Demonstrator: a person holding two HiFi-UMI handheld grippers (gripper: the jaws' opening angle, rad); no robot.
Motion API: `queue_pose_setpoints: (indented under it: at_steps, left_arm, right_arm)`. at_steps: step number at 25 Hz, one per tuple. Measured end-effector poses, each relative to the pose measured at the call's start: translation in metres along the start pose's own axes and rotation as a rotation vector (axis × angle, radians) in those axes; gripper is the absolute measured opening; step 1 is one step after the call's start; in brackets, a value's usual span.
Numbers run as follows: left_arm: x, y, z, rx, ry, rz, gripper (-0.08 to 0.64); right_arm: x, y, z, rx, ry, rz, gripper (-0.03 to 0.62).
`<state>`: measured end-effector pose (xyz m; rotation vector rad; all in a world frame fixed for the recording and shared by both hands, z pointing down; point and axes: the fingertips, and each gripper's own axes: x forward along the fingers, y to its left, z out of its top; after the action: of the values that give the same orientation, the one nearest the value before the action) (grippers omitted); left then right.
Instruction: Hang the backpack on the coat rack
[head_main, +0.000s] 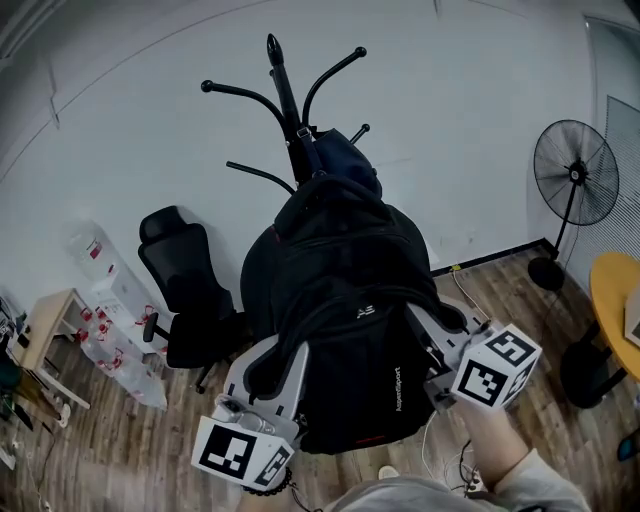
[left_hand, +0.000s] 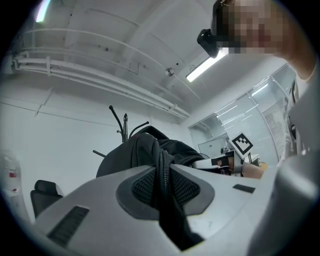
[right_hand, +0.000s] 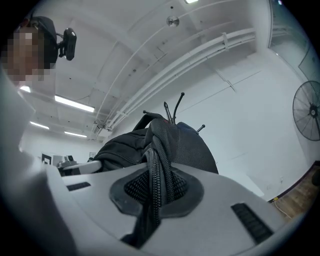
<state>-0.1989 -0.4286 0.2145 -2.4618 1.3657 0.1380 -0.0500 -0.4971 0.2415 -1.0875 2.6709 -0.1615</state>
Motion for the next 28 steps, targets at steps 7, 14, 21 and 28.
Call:
queue_pose_setpoints:
  at_steps: [7, 14, 21, 28]
  left_arm:
    - [0.044, 0.037, -0.014, -0.014, 0.021, 0.062, 0.057]
    - [0.069, 0.064, -0.046, -0.024, 0.065, 0.093, 0.057]
    - [0.094, 0.077, -0.084, -0.042, 0.103, 0.116, 0.057]
    - [0.103, 0.077, -0.118, -0.062, 0.122, 0.134, 0.057]
  right_arm:
    - [0.047, -0.036, 0.003, 0.043, -0.001, 0.024, 0.032]
    - [0.089, -0.066, -0.022, 0.068, 0.041, 0.025, 0.032]
    - [0.111, -0.097, -0.048, 0.071, 0.074, 0.016, 0.032]
    - [0.119, -0.114, -0.075, 0.059, 0.080, 0.010, 0.032]
